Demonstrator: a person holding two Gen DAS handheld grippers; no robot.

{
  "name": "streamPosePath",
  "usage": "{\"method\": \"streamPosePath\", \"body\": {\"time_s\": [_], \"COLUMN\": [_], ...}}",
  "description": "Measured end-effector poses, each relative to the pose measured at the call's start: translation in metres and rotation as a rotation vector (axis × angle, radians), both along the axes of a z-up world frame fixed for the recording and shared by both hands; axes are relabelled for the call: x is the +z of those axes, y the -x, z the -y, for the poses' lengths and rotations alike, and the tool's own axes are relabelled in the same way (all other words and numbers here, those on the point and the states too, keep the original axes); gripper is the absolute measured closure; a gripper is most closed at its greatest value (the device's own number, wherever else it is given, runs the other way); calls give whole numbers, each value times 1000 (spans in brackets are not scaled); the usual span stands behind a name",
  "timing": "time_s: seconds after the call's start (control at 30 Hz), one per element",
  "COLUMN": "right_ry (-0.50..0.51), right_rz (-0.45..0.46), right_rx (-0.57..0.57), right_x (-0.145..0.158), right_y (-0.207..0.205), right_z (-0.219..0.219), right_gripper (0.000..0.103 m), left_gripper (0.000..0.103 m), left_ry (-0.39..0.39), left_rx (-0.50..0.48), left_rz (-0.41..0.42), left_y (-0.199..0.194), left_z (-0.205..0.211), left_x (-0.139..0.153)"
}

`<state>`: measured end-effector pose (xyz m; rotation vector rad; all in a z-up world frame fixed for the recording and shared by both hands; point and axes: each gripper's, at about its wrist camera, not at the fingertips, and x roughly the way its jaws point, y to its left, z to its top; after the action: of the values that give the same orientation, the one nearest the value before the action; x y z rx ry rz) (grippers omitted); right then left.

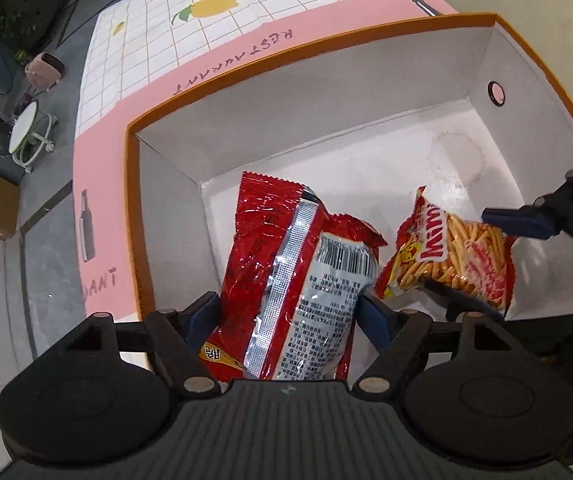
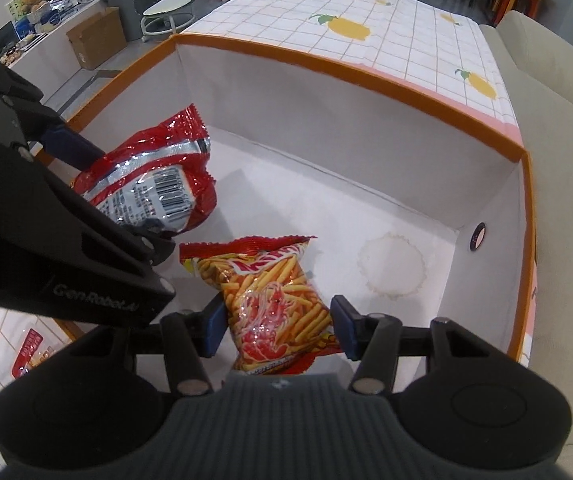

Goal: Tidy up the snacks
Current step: 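Open both tools to release the bags and withdraw from the box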

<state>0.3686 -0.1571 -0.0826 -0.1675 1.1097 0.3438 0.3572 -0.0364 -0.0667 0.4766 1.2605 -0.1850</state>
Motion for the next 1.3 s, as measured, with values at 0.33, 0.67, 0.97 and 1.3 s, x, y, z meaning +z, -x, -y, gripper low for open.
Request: {"method": "streamPosePath", "body": {"time_s": [0.33, 0.67, 0.97, 1.3], "right_ry": [45, 88, 28, -52], "right_rz": [36, 153, 307, 439], "right_rx": [-18, -33, -115, -197], "right_x": [20, 60, 105, 127], "right_y": [6, 31, 77, 159], "right_z": [-2, 1, 18, 38], "right_gripper": [33, 24, 24, 23], "left_gripper": [10, 10, 10, 10], "left_ry": [53, 98, 194, 276], "left_rx": [37, 19, 67, 183], "left_rz": [37, 223, 463, 613], "left_y": [8, 44, 118, 197], "left_z": [-8, -12, -22, -34], "left_x": [22, 73, 123, 132]}}
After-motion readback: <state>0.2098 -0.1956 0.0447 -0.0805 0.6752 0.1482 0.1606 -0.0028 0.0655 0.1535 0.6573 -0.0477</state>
